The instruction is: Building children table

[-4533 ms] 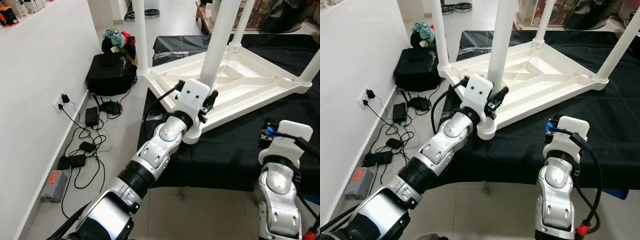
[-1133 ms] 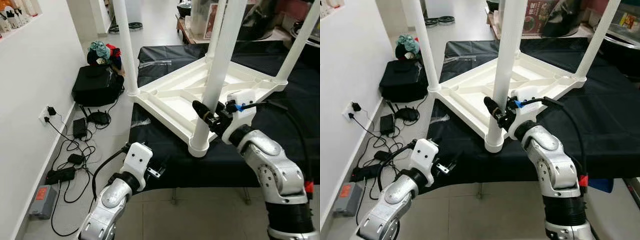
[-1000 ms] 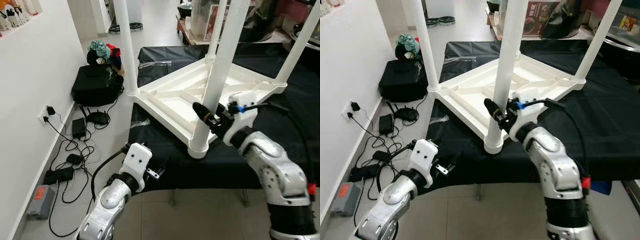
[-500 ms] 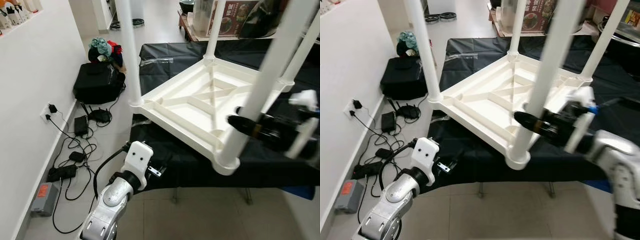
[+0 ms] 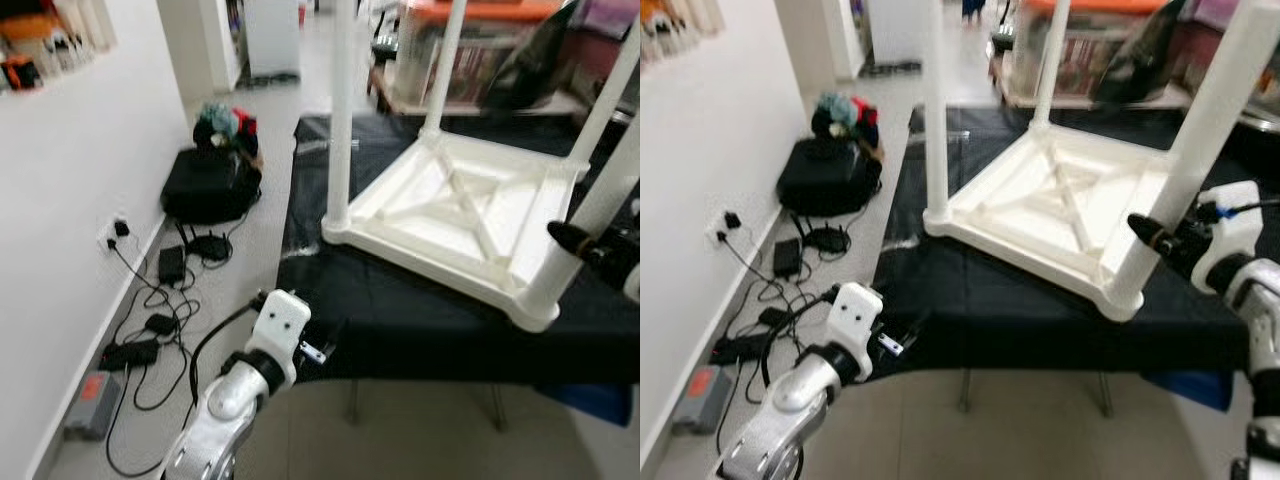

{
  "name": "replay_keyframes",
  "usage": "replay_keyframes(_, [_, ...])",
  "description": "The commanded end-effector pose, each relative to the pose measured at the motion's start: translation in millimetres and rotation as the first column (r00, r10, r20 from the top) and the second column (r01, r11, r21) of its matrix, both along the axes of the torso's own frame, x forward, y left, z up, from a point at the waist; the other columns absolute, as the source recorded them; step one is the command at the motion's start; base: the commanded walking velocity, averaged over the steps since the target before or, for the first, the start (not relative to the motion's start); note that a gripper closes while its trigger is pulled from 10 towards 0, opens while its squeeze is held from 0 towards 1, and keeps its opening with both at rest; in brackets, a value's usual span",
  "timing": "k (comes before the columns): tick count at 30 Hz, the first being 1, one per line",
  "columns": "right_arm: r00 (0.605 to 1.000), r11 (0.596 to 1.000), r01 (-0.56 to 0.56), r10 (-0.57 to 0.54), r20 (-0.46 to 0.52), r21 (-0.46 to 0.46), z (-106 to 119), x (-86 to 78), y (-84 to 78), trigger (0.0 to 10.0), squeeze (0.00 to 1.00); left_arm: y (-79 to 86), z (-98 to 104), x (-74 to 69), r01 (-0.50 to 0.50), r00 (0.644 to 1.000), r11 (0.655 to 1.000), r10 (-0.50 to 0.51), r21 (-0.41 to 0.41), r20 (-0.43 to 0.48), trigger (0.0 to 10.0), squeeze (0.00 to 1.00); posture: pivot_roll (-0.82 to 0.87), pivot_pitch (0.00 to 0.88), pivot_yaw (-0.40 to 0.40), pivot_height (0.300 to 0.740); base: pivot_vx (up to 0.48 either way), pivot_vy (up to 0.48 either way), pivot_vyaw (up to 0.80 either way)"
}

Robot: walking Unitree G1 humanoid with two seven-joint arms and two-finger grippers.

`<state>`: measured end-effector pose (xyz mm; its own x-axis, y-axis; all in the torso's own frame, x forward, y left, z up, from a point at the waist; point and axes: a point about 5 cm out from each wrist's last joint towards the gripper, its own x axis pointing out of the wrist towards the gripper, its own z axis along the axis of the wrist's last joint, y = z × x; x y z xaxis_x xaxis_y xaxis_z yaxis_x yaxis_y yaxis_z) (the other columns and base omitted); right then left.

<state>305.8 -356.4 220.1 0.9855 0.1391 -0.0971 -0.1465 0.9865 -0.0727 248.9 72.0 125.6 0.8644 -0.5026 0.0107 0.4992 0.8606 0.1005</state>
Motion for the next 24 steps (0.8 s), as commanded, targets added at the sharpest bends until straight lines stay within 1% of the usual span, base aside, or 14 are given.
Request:
replay_keyframes(1, [0.982, 0.997, 0.069, -0.074, 0.172, 0.038, 33, 2.9, -8.5, 0.0, 0.0, 0.6, -1, -2.3, 0.004, 1.0, 1.0, -0.004, 0.024, 0.008, 10.0, 0.0, 0.07, 0.038, -0.013, 0.74, 0.0, 0.0, 0.0])
replay_keyframes(3, [0.962, 0.992, -0.012, -0.022, 0.271, 0.125, 59, 4.4, -6.7, 0.0, 0.0, 2.1, -1, -2.3, 0.0, 1.0, 1.0, 0.0, 0.024, 0.005, 10.0, 0.0, 0.07, 0.038, -0.011, 0.74, 0.0, 0.0, 0.0])
replay_keyframes(6, [0.963, 0.992, -0.053, 0.02, 0.268, 0.116, 60, 3.4, -4.9, 0.0, 0.0, 2.5, -2, -2.2, -0.001, 1.0, 1.0, 0.0, 0.024, 0.003, 10.0, 0.0, 0.07, 0.037, -0.01, 0.74, 0.0, 0.0, 0.0])
replay_keyframes(7, [0.965, 0.988, -0.135, 0.114, 0.237, 0.074, 56, 1.5, -0.4, 0.0, 0.0, 2.6, -2, -2.2, 0.003, 1.0, 1.0, -0.003, 0.026, 0.001, 10.0, 0.0, 0.07, 0.034, -0.012, 0.74, 0.0, 0.0, 0.0])
replay_keyframes(8, [0.979, 0.988, -0.155, 0.153, 0.137, 0.007, 41, 0.6, 0.1, 0.0, 0.0, 3.2, -3, -1.8, 0.005, 1.0, 1.0, -0.005, 0.028, -0.003, 10.0, 0.0, 0.07, 0.033, -0.012, 0.74, 0.0, 0.0, 0.0])
replay_keyframes(10, [0.986, 0.984, -0.163, 0.165, 0.018, -0.068, 22, 0.0, -1.7, 0.0, 0.0, 3.9, -4, -1.5, 0.006, 1.0, 1.0, -0.006, 0.029, -0.007, 10.0, 0.0, 0.07, 0.031, -0.014, 0.74, 0.0, 0.0, 0.0])
replay_keyframes(11, [0.988, 0.985, -0.152, 0.153, 0.001, -0.082, 19, 0.8, -2.9, 0.0, 0.0, 4.0, -4, -1.5, 0.006, 1.0, 1.0, -0.006, 0.029, -0.007, 10.0, 0.0, 0.07, 0.031, -0.014, 0.74, 0.0, 0.0, 0.0])
replay_keyframes(12, [0.997, 0.989, -0.06, 0.054, -0.049, -0.137, 4, 3.8, -7.5, 0.0, 0.0, 4.4, -3, -0.9, 0.008, 1.0, 1.0, -0.008, 0.029, -0.007, 10.0, 0.0, 0.07, 0.028, -0.013, 0.74, 0.0, 0.0, 0.0])
replay_keyframes(15, [0.997, 0.983, 0.002, -0.017, -0.08, -0.185, -8, 5.2, -10.5, 0.0, 0.0, 4.7, -2, -0.4, 0.01, 1.0, 1.0, -0.01, 0.029, -0.007, 10.0, 0.0, 0.07, 0.028, -0.013, 0.74, 0.0, 0.0, 0.0])
replay_keyframes(17, [0.968, 0.931, 0.089, -0.165, -0.191, -0.354, -39, 5.1, -14.4, 0.1, 0.0, 4.6, -2, -0.3, 0.014, 1.0, 0.999, -0.013, 0.031, -0.008, 10.0, 0.0, 0.07, 0.032, -0.012, 0.74, 0.0, 0.0, 0.0])
replay_keyframes(19, [0.968, 0.931, 0.089, -0.165, -0.191, -0.354, -39, 5.1, -14.4, 0.1, 0.0, 4.6, -2, -0.3, 0.014, 1.0, 0.999, -0.013, 0.031, -0.008, 10.0, 0.0, 0.07, 0.032, -0.012, 0.74, 0.0, 0.0, 0.0])
replay_keyframes(21, [0.951, 0.905, 0.125, -0.226, -0.212, -0.405, -47, 5.2, -16.8, 0.1, 0.0, 4.4, -1, -0.6, 0.014, 1.0, 0.999, -0.013, 0.032, -0.008, 10.0, 0.0, 0.07, 0.032, -0.012, 0.74, 0.0, 0.0, 0.0])
replay_keyframes(22, [0.929, 0.88, 0.232, -0.326, -0.173, -0.414, -45, 8.5, -21.8, 10.0, 0.0, 3.1, -1, -1.7, 0.015, 1.0, 0.999, -0.015, 0.033, -0.007, 10.0, 0.0, 0.08, 0.038, -0.019, 0.74, 0.0, 0.0, 0.0])
replay_keyframes(24, [0.925, 0.876, 0.263, -0.348, -0.154, -0.404, -41, 9.5, -23.6, 10.0, 0.0, 2.5, -1, -2.0, 0.016, 1.0, 0.999, -0.016, 0.033, -0.006, 10.0, 0.0, 0.08, 0.038, -0.019, 0.74, 0.0, 0.0, 0.0])
